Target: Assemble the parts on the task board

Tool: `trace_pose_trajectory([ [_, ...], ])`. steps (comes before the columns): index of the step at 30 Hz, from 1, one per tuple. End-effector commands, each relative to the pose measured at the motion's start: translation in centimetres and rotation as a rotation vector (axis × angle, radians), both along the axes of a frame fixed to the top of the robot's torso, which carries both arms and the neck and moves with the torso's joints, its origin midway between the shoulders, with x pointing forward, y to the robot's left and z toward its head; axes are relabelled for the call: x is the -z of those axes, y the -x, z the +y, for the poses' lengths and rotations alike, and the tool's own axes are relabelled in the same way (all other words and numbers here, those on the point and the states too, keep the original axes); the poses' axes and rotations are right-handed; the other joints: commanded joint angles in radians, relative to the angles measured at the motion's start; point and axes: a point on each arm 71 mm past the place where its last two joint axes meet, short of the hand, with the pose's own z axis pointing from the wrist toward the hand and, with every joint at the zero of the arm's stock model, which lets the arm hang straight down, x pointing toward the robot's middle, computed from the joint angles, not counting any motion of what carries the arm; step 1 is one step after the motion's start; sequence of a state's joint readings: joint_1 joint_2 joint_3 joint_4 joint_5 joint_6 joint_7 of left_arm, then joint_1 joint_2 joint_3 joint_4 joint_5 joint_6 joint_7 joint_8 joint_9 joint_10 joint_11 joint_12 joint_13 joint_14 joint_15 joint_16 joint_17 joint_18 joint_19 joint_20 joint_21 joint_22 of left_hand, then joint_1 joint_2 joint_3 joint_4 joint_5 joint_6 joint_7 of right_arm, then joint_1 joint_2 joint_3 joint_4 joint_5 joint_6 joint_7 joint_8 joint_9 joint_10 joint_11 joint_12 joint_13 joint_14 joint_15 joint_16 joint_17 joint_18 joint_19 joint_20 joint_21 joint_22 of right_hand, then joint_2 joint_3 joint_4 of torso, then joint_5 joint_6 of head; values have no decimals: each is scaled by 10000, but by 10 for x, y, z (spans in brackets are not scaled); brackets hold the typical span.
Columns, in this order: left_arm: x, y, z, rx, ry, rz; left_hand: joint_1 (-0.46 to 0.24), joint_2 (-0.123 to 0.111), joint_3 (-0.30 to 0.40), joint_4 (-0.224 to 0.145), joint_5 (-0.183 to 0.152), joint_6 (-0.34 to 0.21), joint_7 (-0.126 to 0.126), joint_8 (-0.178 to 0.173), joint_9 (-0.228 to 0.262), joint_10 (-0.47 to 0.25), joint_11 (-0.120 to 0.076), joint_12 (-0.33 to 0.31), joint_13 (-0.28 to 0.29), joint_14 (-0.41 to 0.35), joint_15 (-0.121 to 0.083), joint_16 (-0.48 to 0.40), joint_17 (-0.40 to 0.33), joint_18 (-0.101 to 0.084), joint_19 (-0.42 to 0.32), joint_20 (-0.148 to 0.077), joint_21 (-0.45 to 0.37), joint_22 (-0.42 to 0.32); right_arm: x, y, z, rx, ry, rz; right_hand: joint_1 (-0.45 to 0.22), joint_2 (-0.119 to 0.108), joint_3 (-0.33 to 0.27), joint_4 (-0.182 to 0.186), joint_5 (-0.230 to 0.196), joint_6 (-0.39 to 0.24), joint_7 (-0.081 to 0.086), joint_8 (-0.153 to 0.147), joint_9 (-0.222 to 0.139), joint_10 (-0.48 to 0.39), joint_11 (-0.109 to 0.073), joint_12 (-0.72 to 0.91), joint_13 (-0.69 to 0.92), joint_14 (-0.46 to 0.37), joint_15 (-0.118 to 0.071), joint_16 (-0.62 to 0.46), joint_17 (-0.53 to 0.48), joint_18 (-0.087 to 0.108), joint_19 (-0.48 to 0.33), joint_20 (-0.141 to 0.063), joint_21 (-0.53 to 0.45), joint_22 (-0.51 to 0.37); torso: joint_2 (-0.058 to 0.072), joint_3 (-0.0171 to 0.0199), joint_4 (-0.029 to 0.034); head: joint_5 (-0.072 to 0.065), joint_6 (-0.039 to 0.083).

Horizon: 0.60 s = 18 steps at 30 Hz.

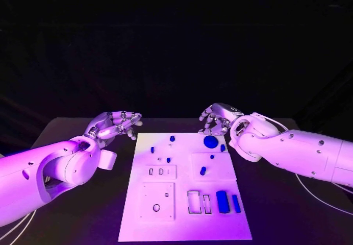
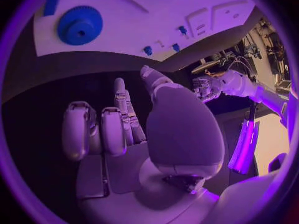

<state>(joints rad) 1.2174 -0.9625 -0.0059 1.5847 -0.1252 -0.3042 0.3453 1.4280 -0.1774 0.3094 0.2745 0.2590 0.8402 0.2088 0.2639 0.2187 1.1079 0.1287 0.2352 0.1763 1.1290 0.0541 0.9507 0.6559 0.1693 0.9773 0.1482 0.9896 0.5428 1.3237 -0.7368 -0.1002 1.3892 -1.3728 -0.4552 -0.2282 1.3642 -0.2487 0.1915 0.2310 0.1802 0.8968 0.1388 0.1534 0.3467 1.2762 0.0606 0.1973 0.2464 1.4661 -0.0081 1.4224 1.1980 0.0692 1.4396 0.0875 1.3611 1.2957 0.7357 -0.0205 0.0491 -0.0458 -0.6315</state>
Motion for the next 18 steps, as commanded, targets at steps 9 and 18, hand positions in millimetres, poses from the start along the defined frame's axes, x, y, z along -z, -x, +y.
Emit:
trace_pose_trajectory([
  [9, -2, -1, -2, 156, 122, -92, 88, -15, 46, -21, -52, -64, 3, 52, 11, -65, 6, 48, 12, -69, -12, -66, -9, 151, -40, 0, -14, -11, 16, -10, -32, 578, -30, 1760, 931, 361, -1258, 584, 123, -136, 74, 916, 452, 1478, 16, 11693, 11257, 799, -43, 1071, 2365, -410, 744, 36, 1179, 1630, -27, 39, -83, -36, -16],
  [18, -2, -1, -1, 159, 122, -88, 88, -15, 46, -21, -52, -64, 3, 52, 11, -65, 6, 48, 12, -69, -12, -66, -9, 151, -40, 0, -14, -11, 36, -6, -32, 1187, 662, 1898, 871, 409, -1212, 576, 99, -190, 140, 1014, 424, 2484, 98, 13212, 12727, 976, 51, 1386, 3352, -643, 1213, 126, 1945, 2568, -17, 26, -56, -26, -91],
])
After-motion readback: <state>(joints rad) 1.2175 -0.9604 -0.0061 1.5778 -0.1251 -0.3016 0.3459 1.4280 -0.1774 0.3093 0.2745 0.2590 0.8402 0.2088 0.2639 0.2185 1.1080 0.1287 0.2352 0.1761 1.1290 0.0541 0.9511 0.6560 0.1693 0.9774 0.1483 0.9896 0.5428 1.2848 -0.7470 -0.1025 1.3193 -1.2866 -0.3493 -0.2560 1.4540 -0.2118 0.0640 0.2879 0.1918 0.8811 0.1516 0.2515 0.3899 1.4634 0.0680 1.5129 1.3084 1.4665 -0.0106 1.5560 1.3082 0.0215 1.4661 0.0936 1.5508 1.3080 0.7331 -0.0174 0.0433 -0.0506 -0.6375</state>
